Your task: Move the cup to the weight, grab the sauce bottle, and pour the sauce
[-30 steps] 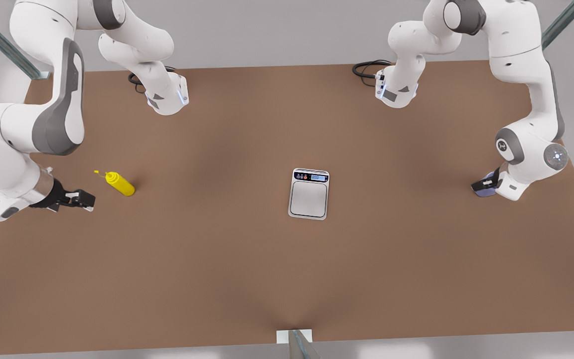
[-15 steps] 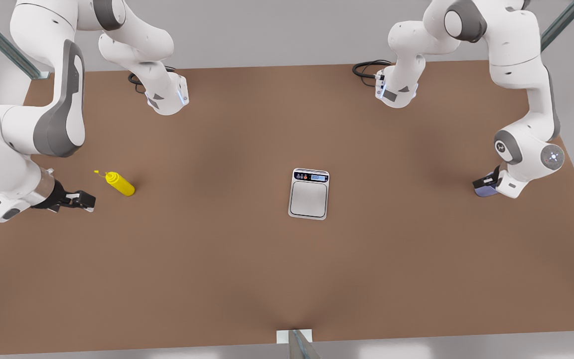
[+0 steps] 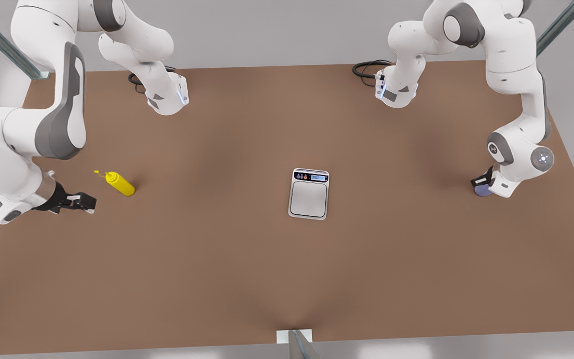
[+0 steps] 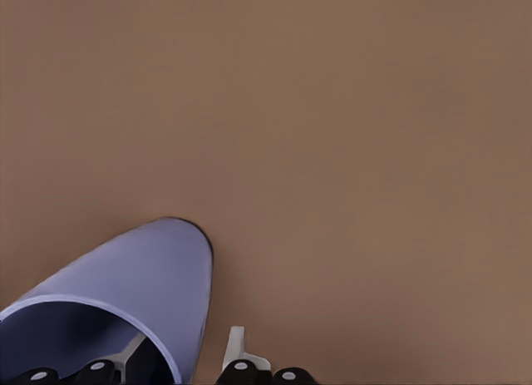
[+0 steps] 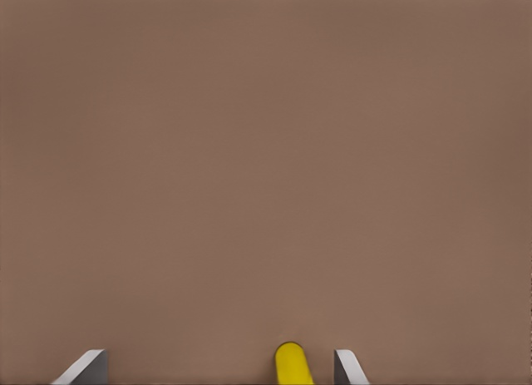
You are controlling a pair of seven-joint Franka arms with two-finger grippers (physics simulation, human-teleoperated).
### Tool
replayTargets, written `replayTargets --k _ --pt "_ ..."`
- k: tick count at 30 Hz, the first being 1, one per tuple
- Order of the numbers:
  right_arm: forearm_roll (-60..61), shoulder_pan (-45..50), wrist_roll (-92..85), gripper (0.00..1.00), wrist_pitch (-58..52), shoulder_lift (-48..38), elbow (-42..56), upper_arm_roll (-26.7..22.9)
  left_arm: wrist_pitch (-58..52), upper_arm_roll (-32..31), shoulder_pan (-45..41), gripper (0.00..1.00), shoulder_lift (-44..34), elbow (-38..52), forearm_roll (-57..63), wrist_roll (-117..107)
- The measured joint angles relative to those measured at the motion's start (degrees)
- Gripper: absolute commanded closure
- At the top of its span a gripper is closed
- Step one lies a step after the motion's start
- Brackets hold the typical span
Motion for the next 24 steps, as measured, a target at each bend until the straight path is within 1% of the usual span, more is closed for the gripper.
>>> replayTargets --k 1,2,11,16,17,19,20,22,24 --pt "0.0 -0.1 -0.1 0.00 -0.1 -0.1 0.0 0.0 0.1 0.0 0.1 0.69 0.0 0.0 0.0 0.0" --pt "-0.1 -0.1 -0.2 0.00 -0.3 -0.1 0.0 0.0 0.5 0.0 0.1 0.79 0.1 0.0 0.0 0.0" --pt "-0.1 -0.2 -0.2 0.00 -0.1 0.0 0.0 0.0 0.5 0.1 0.0 0.79 0.0 0.1 0.6 0.0" --pt "-0.1 -0.2 -1.2 0.00 -0.6 0.0 0.4 0.0 0.5 0.0 0.0 0.79 -0.5 0.0 3.9 -0.4" --pt "0.2 -1.8 -8.4 0.00 -0.6 0.0 0.6 0.0 0.7 -0.1 -0.3 0.79 -0.6 0.1 4.6 -0.5" --pt "0.6 -3.0 -12.7 0.00 -0.7 -0.1 0.6 0.0 0.7 -0.3 -0.6 0.79 -1.1 0.2 6.0 -0.6" --pt "1.6 -4.8 -18.1 0.00 -0.9 -0.1 0.6 0.0 0.6 -0.4 -0.6 0.79 -2.0 0.2 6.6 -0.6" --pt "8.2 -11.2 -35.7 0.00 -1.0 0.9 -0.1 0.0 0.6 -1.3 -1.4 0.79 -2.9 0.1 7.2 -0.6" --pt "12.1 -15.7 -48.4 0.00 -1.0 2.1 -1.3 0.1 0.9 -2.1 -2.2 0.79 -3.4 0.1 7.5 -0.6"
